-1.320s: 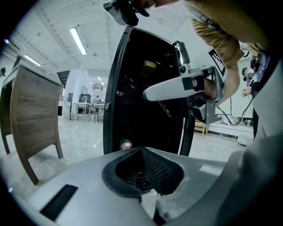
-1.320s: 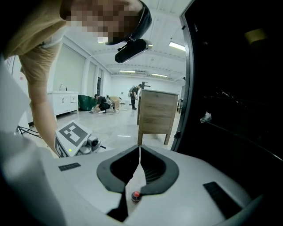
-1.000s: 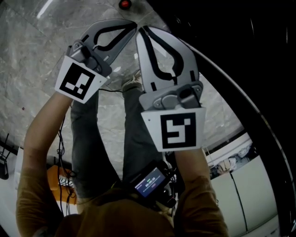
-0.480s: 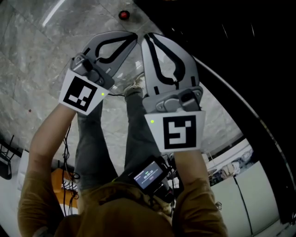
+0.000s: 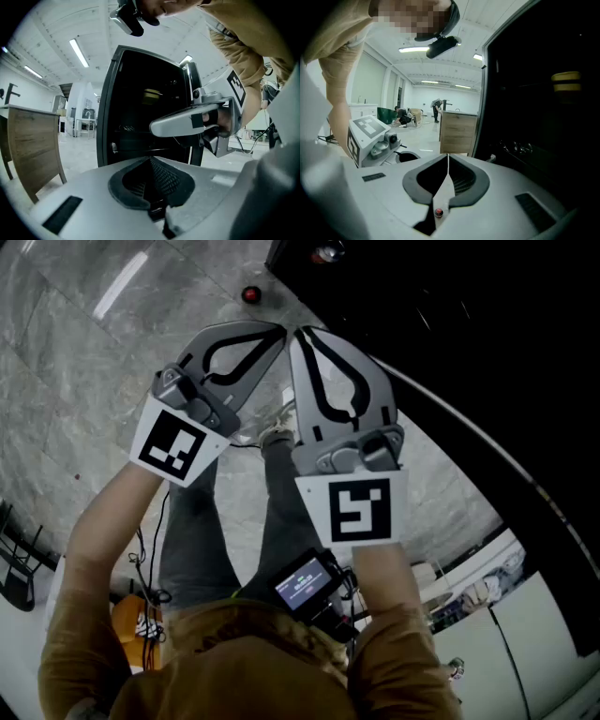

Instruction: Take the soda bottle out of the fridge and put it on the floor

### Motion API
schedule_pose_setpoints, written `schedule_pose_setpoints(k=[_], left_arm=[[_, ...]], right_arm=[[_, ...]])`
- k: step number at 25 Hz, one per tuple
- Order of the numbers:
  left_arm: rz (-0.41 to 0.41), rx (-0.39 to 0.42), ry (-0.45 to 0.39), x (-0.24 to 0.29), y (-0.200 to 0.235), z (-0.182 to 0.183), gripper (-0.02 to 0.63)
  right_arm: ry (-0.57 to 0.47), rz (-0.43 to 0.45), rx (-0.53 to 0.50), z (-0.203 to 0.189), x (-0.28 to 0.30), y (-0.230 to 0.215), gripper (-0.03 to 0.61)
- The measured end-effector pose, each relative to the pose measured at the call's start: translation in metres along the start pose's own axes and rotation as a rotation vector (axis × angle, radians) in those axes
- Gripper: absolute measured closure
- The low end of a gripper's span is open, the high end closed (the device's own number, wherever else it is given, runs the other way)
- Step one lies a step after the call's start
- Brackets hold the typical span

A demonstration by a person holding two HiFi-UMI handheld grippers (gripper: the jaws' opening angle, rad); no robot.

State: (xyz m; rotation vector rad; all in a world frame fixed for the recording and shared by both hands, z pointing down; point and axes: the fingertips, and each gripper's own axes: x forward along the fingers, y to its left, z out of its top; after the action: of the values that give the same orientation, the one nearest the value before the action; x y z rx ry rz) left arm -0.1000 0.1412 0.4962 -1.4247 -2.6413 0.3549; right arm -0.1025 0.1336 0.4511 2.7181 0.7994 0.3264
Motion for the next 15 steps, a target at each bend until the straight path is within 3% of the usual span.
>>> schedule_pose_setpoints(k=[6,15], left_arm=[[-0.022,0.025,-0.001,-0.004,-0.008,0.028,0.612],[-0.046,0.048,-0.003,-0.014,-0.017,0.092,0.612]], right_arm=[[0.047,0.014,-0.037,0.007,-0.030,-0.002,0.575],[-0.014,-0.099,0.001,0.068,-0.072,-0.028,0.575]])
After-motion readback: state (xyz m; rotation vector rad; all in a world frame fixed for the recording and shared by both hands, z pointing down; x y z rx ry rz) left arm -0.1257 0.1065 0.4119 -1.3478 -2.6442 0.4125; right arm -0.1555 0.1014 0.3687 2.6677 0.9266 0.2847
